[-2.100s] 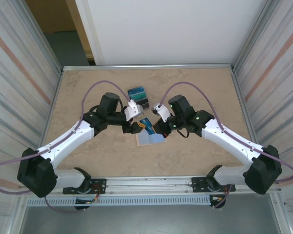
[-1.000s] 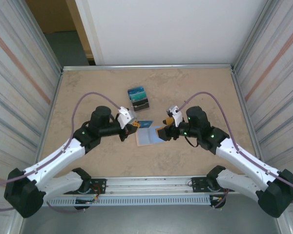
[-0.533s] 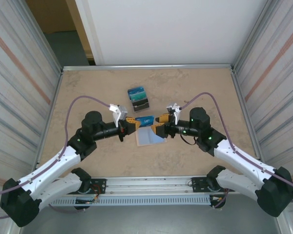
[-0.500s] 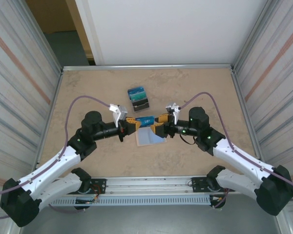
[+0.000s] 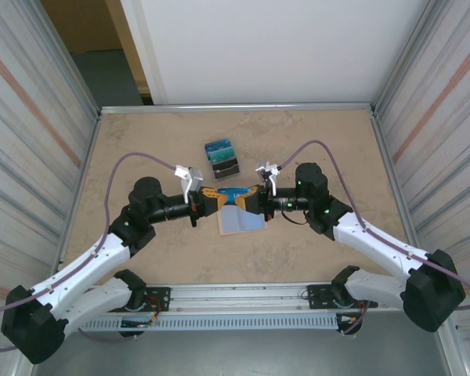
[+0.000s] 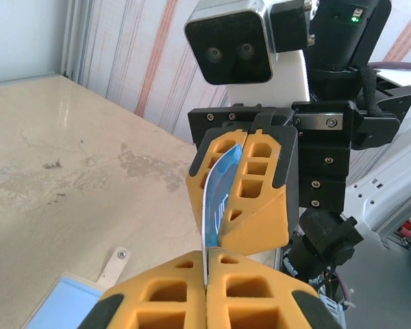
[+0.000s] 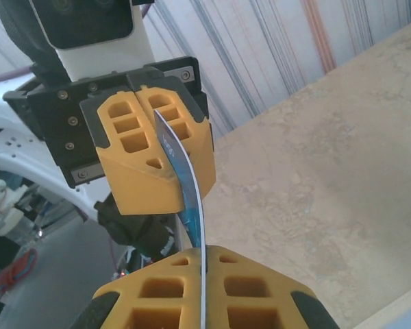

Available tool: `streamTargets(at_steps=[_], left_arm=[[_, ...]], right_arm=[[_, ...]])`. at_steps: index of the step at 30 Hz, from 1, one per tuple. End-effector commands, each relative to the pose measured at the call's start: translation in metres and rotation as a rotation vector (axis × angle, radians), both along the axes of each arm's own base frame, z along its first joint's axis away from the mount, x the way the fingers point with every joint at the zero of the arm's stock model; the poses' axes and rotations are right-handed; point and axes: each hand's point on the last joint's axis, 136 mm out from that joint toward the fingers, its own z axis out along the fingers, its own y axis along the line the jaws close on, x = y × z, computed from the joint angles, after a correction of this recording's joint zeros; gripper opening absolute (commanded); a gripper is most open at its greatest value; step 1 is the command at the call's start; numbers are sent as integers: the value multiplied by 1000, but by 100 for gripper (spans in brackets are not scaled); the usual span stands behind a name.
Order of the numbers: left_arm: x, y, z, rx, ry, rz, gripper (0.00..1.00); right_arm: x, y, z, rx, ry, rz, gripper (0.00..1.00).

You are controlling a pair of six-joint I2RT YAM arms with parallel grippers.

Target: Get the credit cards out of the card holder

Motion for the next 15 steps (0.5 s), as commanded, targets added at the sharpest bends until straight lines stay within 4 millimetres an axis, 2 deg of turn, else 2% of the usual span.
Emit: streamTargets(at_steps=[1,3,7,10,15], left_arm=[[-10,-2,10,4,-40,-56,25],[-9,0,13,34,-71,-51,43],[-13,3,24,131,-164,-71,58],[-14,5,32,227,-209,-102,61],[-10,1,30,397,-210,-162,61]], right_arm=[[3,-6,14,-17,-57,-38,0],[1,-10,13,-43,-67,-53,0],[-4,-21,4,-122,-78,-70,0],[-11,-25,-5,-191,-59,-43,0],[-26,-26,-4,-227,-51,21,0]])
